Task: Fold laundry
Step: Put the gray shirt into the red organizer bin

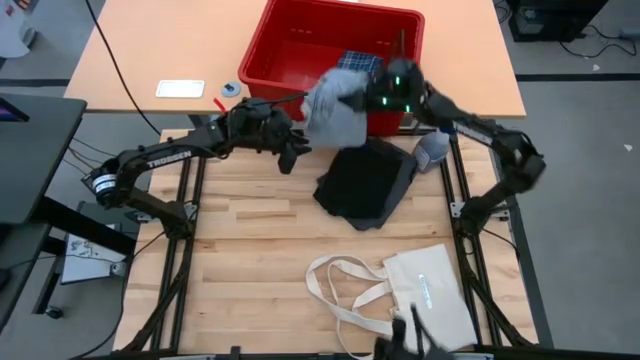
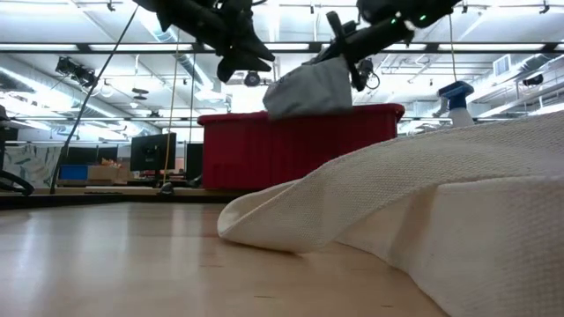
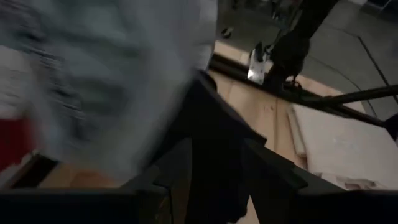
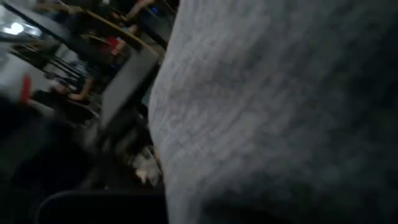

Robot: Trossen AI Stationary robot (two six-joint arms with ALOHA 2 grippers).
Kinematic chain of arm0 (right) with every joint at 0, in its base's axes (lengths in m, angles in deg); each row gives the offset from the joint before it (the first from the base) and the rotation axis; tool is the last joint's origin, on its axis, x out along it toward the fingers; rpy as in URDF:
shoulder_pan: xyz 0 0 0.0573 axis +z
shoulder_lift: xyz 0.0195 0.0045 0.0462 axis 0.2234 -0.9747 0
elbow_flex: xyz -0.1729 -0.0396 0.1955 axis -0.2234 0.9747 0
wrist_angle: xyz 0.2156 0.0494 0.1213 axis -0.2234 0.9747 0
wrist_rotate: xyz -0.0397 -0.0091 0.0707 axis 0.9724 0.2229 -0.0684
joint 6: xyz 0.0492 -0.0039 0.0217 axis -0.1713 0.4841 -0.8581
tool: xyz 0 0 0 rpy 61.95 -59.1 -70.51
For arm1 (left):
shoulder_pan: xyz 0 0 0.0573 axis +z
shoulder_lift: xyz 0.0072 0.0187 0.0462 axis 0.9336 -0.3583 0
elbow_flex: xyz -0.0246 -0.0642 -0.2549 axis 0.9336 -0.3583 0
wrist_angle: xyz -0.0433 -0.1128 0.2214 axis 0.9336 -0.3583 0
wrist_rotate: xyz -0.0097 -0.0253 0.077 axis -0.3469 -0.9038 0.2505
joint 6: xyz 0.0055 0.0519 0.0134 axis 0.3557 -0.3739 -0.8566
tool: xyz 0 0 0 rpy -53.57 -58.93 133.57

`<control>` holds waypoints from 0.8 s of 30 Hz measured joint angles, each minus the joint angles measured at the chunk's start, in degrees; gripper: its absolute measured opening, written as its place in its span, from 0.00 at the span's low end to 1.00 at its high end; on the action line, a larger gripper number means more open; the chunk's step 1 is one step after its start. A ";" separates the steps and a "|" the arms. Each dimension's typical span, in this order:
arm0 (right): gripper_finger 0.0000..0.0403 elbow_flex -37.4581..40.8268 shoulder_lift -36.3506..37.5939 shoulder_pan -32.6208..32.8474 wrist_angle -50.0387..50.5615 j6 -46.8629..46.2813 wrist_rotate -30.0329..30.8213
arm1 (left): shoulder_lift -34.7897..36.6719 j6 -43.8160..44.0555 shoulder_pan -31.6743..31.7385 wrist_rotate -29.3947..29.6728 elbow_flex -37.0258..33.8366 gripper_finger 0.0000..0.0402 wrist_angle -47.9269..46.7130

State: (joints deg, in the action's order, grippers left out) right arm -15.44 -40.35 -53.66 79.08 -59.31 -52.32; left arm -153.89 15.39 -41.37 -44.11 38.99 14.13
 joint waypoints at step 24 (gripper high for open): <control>0.10 -42.37 -42.27 -22.01 2.52 3.57 -17.82 | 0.09 -6.01 -0.32 -1.99 0.04 0.36 -8.05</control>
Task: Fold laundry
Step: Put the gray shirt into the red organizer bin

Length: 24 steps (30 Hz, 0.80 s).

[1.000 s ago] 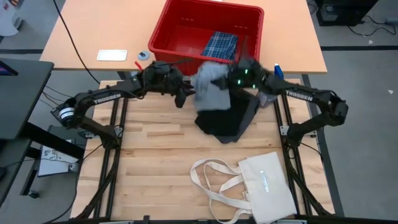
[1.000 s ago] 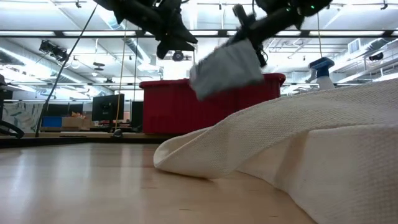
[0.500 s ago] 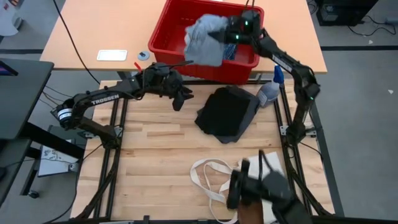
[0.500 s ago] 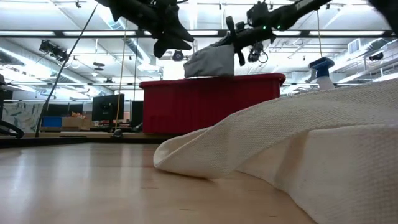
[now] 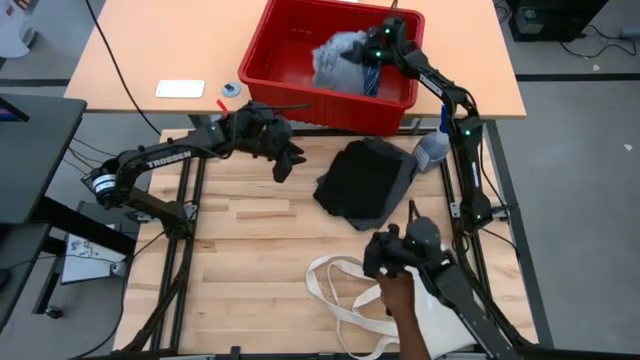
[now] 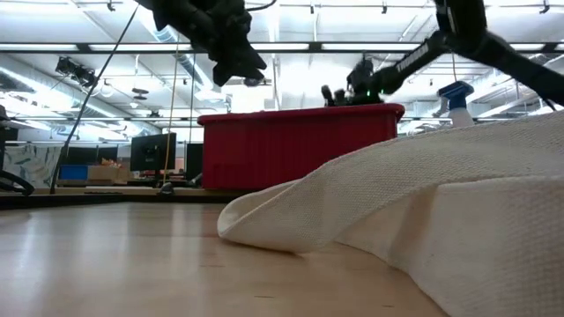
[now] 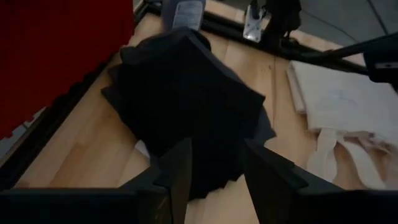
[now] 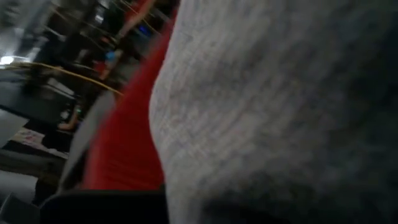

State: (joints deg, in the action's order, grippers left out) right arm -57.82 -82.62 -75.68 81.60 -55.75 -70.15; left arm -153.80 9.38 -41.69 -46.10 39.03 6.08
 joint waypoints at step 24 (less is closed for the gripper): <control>0.77 -3.49 -0.30 -3.92 23.89 14.53 22.87 | 0.00 -1.31 5.41 -2.44 0.00 0.36 -1.84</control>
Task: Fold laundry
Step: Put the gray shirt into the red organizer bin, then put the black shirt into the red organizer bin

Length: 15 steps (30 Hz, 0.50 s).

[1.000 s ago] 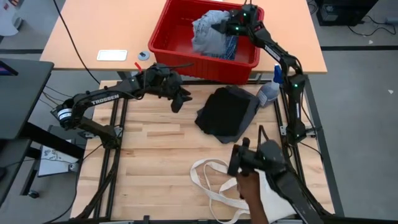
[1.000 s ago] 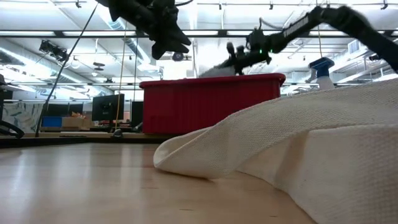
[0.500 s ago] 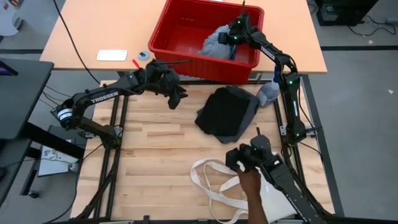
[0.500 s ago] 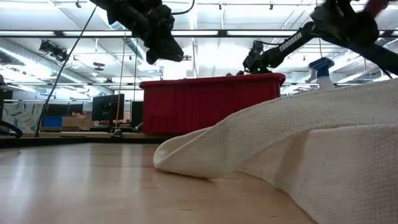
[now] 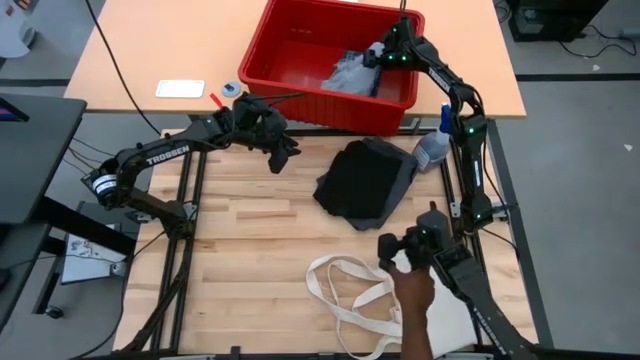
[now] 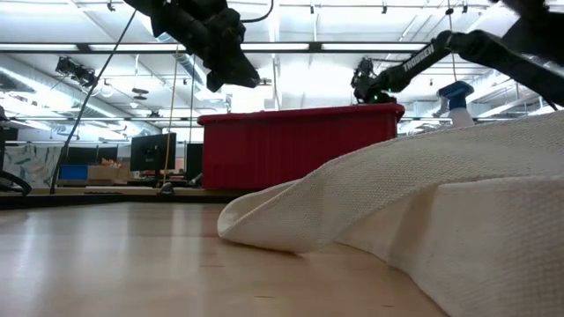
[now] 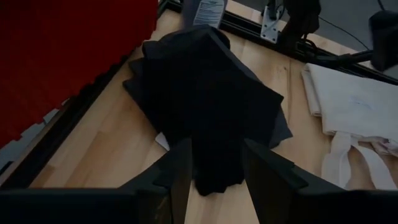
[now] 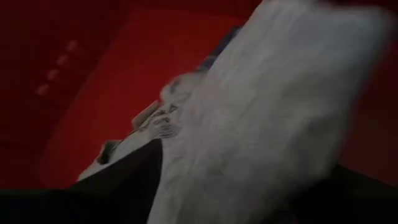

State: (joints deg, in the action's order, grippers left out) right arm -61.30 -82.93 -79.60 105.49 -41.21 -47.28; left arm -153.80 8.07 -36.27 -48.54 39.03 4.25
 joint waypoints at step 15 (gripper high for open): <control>0.79 -8.30 13.68 4.36 14.67 17.41 15.08 | -0.24 1.98 -0.95 -0.61 0.00 0.36 3.42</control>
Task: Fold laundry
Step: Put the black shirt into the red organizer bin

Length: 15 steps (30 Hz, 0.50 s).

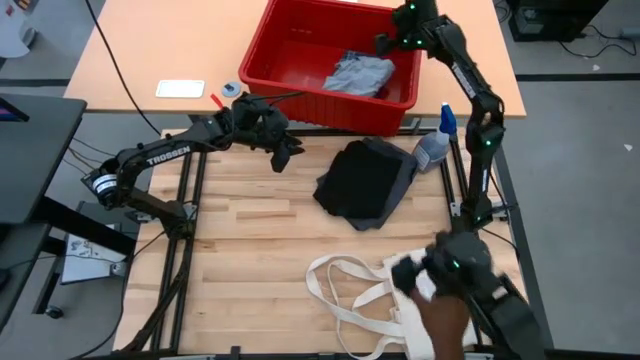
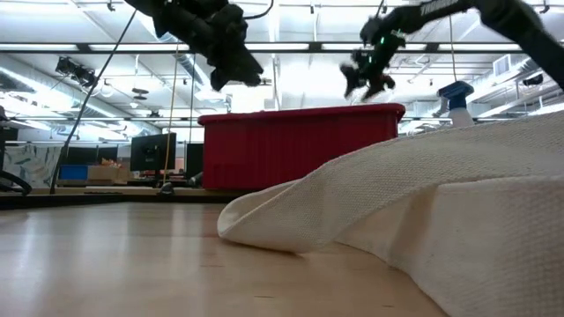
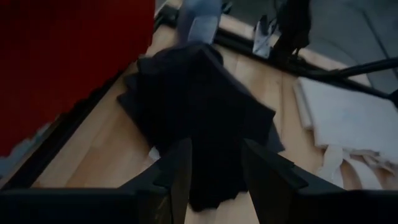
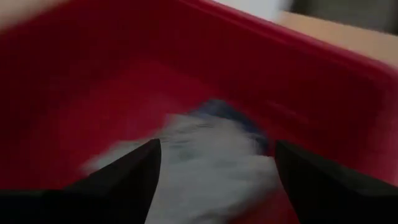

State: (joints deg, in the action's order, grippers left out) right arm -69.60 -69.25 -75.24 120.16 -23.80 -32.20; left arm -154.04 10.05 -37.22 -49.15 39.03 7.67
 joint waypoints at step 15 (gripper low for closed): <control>0.76 6.31 13.30 14.51 34.17 -1.42 -26.29 | -10.16 0.69 -9.24 3.73 0.11 0.36 10.60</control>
State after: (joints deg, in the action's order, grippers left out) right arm -63.29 -55.95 -60.73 154.33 -25.22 -58.49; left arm -164.20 10.74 -46.46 -45.43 39.14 18.27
